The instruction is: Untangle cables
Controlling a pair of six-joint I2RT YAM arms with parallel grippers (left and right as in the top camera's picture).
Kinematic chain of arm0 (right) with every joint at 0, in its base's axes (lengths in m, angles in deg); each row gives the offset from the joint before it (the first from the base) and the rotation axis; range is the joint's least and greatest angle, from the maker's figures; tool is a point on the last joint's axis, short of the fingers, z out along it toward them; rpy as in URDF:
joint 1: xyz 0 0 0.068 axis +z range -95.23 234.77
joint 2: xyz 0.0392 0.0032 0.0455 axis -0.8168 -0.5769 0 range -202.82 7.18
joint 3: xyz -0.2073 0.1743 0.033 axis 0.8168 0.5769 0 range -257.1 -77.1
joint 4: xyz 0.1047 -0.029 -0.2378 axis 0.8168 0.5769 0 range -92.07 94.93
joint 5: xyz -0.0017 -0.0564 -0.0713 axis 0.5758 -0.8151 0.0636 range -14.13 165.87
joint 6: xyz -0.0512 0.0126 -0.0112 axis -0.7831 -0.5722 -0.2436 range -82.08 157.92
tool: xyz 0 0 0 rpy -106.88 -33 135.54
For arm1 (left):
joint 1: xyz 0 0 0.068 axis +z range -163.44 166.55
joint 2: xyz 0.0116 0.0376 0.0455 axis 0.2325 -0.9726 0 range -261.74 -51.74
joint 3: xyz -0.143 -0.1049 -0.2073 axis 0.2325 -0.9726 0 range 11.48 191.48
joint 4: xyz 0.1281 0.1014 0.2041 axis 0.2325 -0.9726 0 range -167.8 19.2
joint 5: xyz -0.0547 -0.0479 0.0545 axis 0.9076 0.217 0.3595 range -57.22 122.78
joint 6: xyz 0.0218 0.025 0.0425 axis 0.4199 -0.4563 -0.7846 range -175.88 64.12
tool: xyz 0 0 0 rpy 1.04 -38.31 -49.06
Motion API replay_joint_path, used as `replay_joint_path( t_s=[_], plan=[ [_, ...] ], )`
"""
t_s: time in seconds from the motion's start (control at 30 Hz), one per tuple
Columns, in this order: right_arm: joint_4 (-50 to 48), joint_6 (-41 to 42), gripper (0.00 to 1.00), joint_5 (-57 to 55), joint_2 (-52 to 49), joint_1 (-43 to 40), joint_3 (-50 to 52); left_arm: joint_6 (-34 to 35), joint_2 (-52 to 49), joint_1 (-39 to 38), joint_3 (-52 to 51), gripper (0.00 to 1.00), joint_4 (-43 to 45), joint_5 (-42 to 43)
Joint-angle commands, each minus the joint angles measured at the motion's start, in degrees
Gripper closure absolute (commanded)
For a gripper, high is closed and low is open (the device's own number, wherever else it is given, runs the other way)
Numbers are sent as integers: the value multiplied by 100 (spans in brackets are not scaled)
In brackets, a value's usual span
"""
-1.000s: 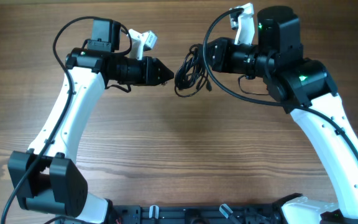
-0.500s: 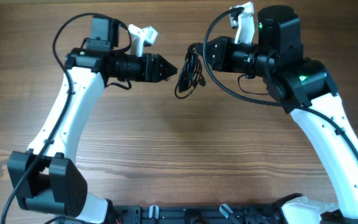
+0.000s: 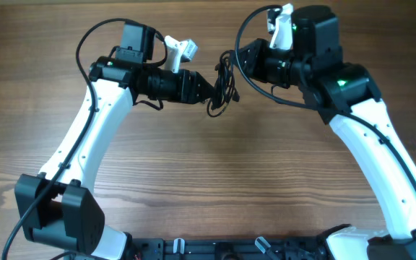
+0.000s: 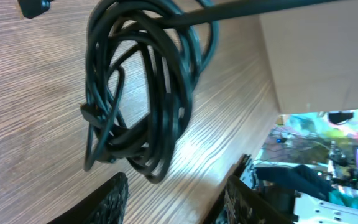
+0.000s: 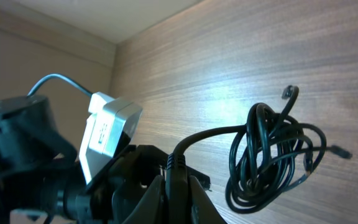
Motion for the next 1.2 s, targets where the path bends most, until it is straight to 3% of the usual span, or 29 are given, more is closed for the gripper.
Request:
replay_joint_path(
  t_s=[0.0,0.13,0.53,0.63,0.67,0.7,0.93,1.0,1.07,1.1,1.17],
  plan=[
    [-107,289,96,81,22,-7,-68,-70,94,-68,22,49,-2,-586],
    [-295,444,96,544,39,-7,-74,-72,81,-70,22,50,0,-1137],
    [-592,643,96,964,39,-83,-74,-66,46,-332,9,59,291,-1617],
    [-610,636,96,1161,39,-83,-74,-48,46,-343,9,66,581,-1657],
    [-605,632,96,1167,39,-83,-74,-48,46,-343,9,77,649,-1657],
    [-616,632,96,1180,39,-83,-74,-48,46,-343,11,81,671,-1657],
    [-798,636,96,1370,39,-83,-74,-50,46,-363,9,82,673,-1659],
    [-798,612,96,1370,39,-83,-74,-50,46,-363,9,96,706,-1659],
    [-789,308,95,1331,37,-83,-72,52,48,-363,11,96,737,-1655],
    [-730,131,92,1207,37,-83,-72,260,66,-332,13,96,739,-1545],
    [-363,-345,77,476,37,-83,-72,282,92,-63,13,96,730,-219]
  ],
)
